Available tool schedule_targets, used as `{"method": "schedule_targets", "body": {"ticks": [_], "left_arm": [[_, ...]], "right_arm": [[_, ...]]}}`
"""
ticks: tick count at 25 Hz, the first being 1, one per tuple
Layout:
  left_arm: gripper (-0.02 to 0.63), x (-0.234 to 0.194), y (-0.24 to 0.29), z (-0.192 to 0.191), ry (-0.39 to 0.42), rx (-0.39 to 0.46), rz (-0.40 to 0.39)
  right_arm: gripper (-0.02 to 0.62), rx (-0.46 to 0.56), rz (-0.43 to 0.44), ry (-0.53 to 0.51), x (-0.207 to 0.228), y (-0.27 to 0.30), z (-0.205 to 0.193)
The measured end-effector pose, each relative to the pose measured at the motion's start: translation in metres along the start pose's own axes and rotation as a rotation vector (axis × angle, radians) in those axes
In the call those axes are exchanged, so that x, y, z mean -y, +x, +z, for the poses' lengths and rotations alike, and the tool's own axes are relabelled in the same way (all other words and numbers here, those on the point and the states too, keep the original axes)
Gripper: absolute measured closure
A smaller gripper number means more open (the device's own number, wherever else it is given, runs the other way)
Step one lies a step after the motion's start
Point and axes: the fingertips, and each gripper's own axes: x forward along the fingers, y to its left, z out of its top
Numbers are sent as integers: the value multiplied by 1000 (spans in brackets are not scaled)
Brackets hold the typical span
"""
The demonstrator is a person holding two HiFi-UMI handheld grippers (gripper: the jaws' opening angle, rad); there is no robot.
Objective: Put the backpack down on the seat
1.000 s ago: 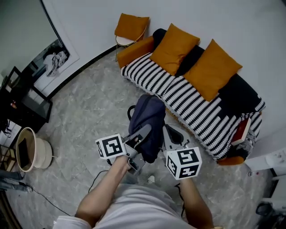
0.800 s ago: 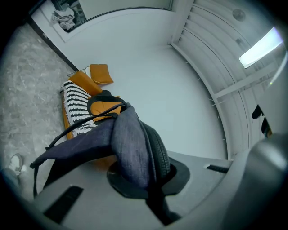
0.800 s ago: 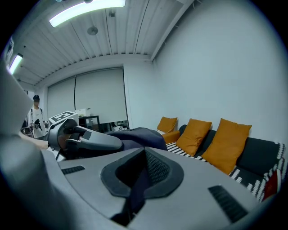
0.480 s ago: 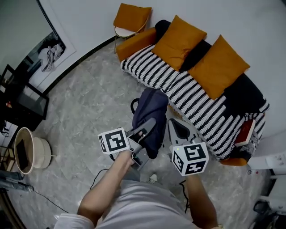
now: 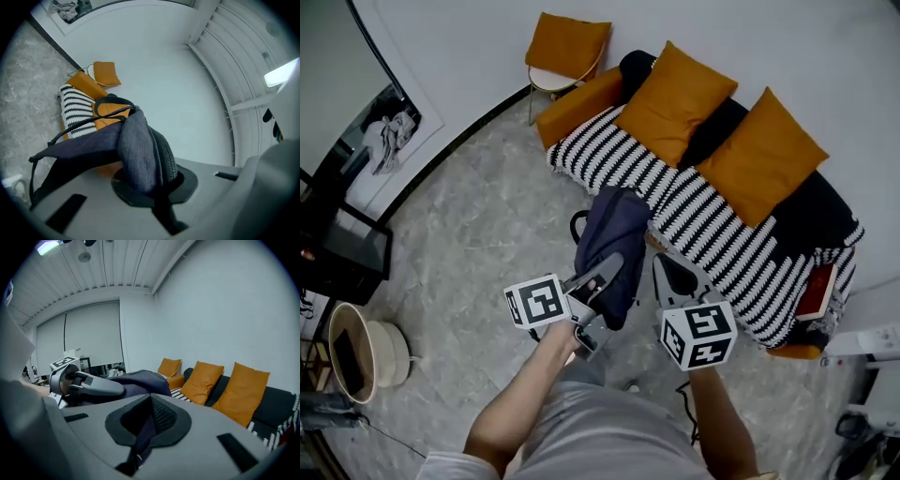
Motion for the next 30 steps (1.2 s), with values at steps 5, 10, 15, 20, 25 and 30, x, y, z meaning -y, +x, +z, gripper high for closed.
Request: {"method": "schedule_targets", "body": {"ticks": [5,10,15,20,25,30], "left_arm": [[600,-14,4,50,5,-16,-17],[600,-31,6,91,1,-40,-24],[600,-50,10,117,2,-68,-21],[600,-66,17,136,-5,-71,-14],[600,-76,32,150,-3,-81,-5],[600,-87,53,163,-2,-89,6]], "right_arm": [[594,1,-33,-8,-4,41,25],[594,6,-56,-5,-11,78,44],[594,5,-83,-4,-13,107,52],[594,8,-99,-2,-9,125,56],[594,18,-108,7,6,142,64],[594,20,-107,25,28,164,68]]}}
